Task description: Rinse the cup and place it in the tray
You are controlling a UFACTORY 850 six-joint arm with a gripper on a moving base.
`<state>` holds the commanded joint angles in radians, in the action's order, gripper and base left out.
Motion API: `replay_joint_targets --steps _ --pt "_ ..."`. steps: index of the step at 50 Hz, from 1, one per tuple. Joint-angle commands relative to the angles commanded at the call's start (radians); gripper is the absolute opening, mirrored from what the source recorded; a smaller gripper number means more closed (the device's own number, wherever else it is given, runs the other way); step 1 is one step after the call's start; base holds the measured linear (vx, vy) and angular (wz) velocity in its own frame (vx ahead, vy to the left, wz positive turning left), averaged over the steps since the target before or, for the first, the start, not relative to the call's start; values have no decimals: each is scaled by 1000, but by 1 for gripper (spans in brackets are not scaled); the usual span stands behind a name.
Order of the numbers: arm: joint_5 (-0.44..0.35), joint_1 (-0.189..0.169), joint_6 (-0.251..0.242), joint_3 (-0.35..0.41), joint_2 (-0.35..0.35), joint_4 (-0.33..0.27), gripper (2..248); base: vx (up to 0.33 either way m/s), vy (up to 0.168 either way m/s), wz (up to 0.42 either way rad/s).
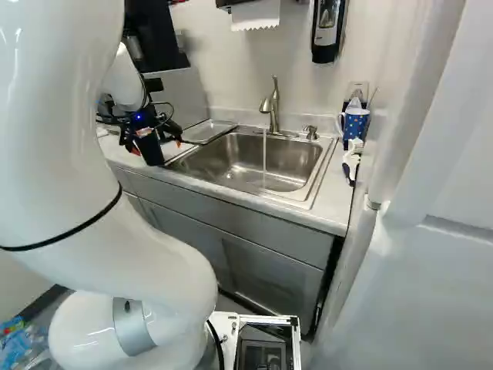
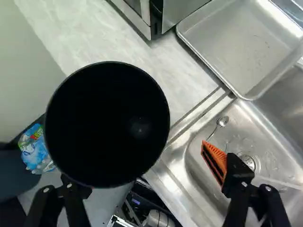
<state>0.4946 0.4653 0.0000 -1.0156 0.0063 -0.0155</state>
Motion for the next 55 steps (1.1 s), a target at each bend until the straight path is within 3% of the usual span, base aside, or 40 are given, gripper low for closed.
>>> replay_joint_targets --steps 28,55 --pt "-163 20 0 61 -12 0 247 0 0 0" --pt "-364 51 0 161 19 0 247 0 0 0"
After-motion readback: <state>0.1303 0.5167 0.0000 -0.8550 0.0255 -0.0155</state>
